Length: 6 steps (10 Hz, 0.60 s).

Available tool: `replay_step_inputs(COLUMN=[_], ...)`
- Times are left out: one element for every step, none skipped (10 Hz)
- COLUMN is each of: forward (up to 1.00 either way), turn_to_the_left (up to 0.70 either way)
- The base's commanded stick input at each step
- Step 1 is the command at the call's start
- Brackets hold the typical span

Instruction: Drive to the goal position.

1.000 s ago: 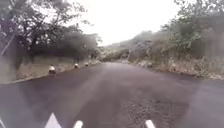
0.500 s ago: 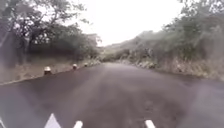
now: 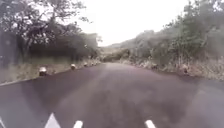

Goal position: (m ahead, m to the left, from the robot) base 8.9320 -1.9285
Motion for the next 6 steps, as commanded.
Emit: replay_step_inputs(forward=[1.00,1.00,1.00,1.00,1.00,1.00], turn_to_the_left=[0.00,0.00,0.00,0.00,0.00,0.00])
